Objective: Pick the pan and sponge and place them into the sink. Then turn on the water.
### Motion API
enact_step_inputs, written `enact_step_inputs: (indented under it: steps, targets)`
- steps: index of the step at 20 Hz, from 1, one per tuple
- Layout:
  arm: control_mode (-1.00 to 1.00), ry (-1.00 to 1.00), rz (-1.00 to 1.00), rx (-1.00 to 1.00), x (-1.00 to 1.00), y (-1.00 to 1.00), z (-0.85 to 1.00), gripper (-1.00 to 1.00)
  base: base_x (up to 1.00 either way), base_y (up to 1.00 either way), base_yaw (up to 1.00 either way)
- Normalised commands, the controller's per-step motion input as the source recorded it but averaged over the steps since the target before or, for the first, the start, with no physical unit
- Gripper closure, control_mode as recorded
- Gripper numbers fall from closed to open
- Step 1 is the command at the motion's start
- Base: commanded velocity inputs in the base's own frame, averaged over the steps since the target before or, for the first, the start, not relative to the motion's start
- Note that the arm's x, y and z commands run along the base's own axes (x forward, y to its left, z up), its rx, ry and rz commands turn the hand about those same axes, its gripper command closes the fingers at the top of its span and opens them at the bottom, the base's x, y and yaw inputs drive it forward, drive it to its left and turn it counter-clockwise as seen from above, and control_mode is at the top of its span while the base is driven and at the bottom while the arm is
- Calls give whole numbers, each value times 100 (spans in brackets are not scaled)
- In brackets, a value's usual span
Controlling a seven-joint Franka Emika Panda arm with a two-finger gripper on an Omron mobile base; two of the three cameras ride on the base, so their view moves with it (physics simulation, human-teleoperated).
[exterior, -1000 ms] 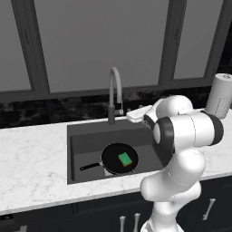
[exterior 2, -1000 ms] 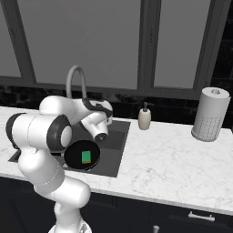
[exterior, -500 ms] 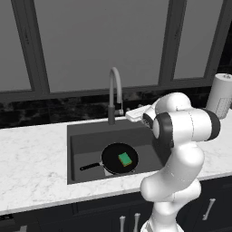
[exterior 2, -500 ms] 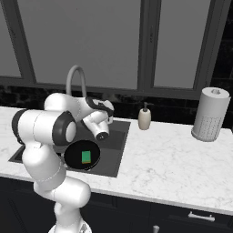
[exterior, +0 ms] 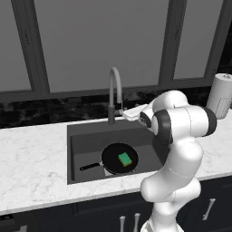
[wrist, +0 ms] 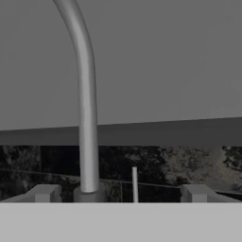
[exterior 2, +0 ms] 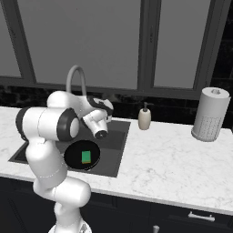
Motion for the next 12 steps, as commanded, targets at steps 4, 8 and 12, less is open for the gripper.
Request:
enact_step_inputs:
  steps: [4,8,12]
  targets:
    - [-100,0,0,0,1,0,-8,-100,0,0,0]
    - [-100,0,-1,0,0,0,-15,-100,0,0,0]
    - [-100,0,-2,0,0,0,-13,-100,0,0,0]
